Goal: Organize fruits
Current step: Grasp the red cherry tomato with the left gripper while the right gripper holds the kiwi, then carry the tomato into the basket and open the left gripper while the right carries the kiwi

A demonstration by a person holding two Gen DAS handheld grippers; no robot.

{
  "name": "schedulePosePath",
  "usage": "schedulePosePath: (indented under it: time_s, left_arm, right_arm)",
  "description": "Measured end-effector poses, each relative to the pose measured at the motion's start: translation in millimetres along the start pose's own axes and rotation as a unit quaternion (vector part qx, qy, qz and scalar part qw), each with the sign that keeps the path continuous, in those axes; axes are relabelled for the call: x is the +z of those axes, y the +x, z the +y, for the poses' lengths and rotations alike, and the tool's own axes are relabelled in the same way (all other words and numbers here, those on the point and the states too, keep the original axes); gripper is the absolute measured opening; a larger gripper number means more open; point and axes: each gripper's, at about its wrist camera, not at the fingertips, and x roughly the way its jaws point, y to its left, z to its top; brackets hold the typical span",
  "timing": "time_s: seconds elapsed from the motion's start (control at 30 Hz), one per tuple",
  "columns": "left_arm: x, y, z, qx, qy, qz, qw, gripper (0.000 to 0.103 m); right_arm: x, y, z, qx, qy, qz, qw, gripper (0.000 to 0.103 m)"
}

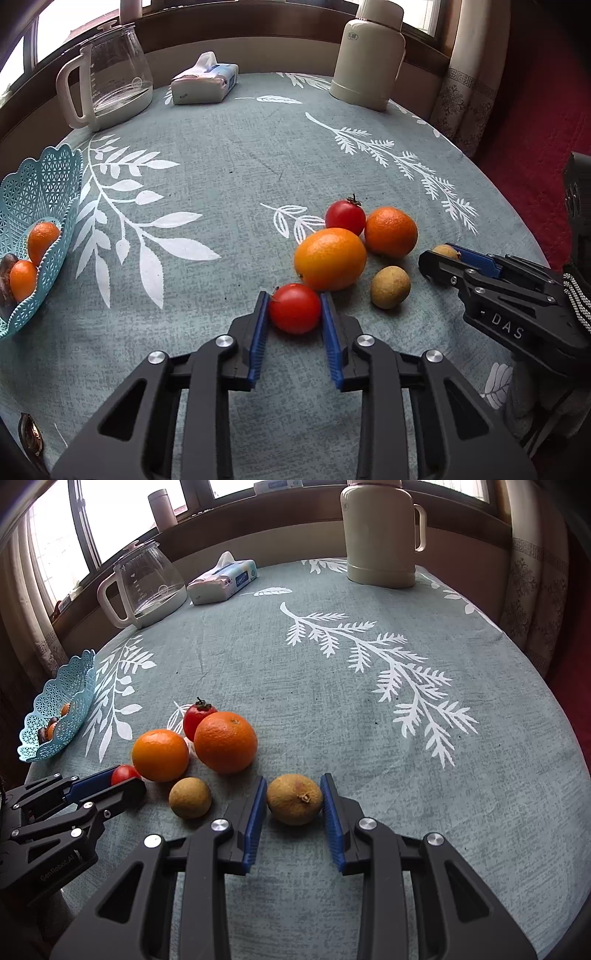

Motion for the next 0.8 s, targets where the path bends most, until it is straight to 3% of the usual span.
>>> schedulePosePath:
  time_s: [0.43,0.8]
  left_arm:
    - [7,-31,34,0.042,-0.03,-0.044,0.9977,0.029]
    - [17,-65,92,0.092,-0.085,-0.091,0.9879,0.029]
  right_arm:
    - [-2,-14,-5,0.0,0.015,-0.014,1.0,0.029]
    - [6,-27,6,0.008,0.014,-0.037,0.999,0.029]
